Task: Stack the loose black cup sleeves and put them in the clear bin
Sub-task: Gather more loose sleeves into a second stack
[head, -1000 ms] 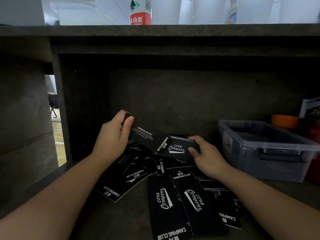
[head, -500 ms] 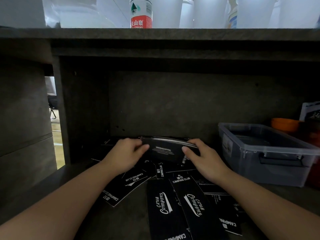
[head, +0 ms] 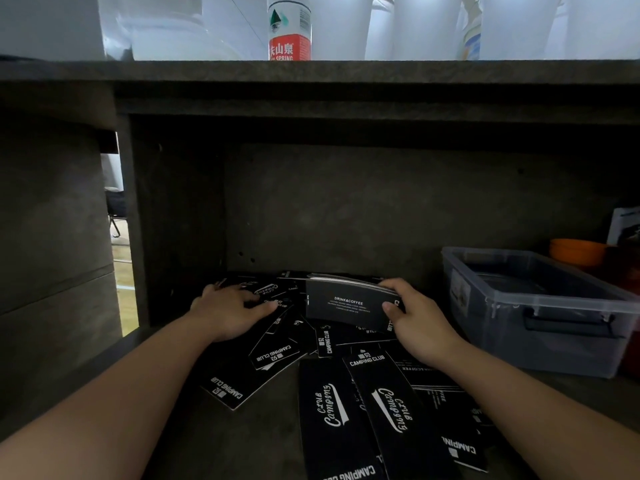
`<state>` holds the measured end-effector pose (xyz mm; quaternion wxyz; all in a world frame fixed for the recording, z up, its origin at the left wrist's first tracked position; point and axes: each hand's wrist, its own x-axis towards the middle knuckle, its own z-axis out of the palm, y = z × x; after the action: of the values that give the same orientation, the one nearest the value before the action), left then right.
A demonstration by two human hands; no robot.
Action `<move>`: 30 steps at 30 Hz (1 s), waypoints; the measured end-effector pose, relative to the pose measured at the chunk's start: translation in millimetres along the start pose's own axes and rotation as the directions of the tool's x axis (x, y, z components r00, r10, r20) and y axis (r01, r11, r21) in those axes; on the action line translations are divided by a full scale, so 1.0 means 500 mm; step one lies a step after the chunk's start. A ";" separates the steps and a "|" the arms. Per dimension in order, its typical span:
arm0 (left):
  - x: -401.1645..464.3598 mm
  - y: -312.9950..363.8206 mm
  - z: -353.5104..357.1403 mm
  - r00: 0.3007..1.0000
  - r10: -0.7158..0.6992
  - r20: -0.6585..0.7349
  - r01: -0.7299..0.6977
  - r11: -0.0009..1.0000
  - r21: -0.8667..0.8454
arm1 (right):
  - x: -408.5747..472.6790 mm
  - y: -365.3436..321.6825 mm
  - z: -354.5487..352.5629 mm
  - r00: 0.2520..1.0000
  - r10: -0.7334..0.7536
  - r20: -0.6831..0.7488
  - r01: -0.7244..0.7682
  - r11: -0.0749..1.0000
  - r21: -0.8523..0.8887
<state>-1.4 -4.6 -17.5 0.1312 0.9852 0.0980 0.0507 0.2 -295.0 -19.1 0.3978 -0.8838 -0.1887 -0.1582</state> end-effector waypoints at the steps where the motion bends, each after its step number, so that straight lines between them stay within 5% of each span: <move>1: 0.003 -0.002 -0.001 1.000 -0.005 -0.019 0.004 1.000 -0.024 | 0.000 0.001 0.000 1.000 -0.001 0.004 0.001 1.000 0.000; 6: 0.001 -0.008 -0.005 0.997 -0.019 -0.077 0.012 0.995 -0.095 | 0.002 0.006 0.000 1.000 -0.005 0.009 0.005 1.000 -0.010; 10: -0.019 0.008 -0.005 0.996 -0.060 0.068 0.060 0.998 -0.007 | 0.002 0.006 0.001 1.000 -0.005 0.006 0.005 1.000 -0.010; 15: -0.035 0.008 -0.023 0.935 0.044 0.351 -0.064 0.997 0.046 | 0.002 0.006 0.001 1.000 -0.010 0.004 0.010 1.000 -0.023; 23: -0.008 -0.013 -0.014 0.990 0.090 0.104 -0.049 0.938 -0.342 | 0.002 0.007 0.002 1.000 -0.007 0.010 0.007 1.000 -0.007; 30: -0.001 -0.011 -0.013 0.997 -0.034 0.072 0.067 0.851 -0.521 | 0.002 0.007 0.002 1.000 -0.001 0.009 0.001 1.000 0.003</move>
<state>-3.7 2.0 -12.8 0.3979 0.9107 0.1023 0.0423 2.7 -296.2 -21.4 0.3983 -0.8837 -0.1914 -0.1541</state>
